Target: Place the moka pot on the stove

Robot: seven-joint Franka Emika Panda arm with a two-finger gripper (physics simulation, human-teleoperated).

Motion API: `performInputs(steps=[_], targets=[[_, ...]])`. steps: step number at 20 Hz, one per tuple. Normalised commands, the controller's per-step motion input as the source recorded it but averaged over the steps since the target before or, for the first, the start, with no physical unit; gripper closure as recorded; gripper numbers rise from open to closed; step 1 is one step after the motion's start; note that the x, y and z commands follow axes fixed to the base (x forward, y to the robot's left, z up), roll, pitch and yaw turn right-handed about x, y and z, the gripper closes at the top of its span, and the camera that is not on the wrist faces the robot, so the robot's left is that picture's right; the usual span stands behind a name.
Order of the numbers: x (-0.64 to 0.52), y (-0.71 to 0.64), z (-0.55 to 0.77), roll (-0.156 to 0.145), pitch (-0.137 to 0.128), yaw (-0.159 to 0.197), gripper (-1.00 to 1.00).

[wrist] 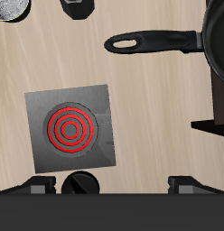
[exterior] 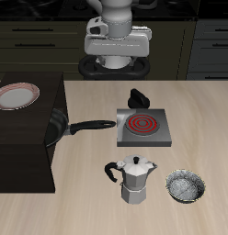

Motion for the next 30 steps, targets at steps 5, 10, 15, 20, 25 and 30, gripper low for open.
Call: performInputs(steps=[5, 10, 15, 20, 25, 30], targets=[[0.43, -0.05, 0.04, -0.019, 0.002, 0.002, -1.0], [0.4, -0.03, -0.01, -0.026, 0.021, -0.009, -1.0], [0.34, -0.01, 0.01, -0.024, 0.002, 0.006, -1.0], [0.35, 0.1, -0.03, 0.025, 0.004, 0.008, -1.0], [0.3, 0.06, 0.06, -0.017, -0.015, 0.011, -1.0], [0.32, 0.09, 0.0, -0.015, 0.019, -0.002, -1.0]])
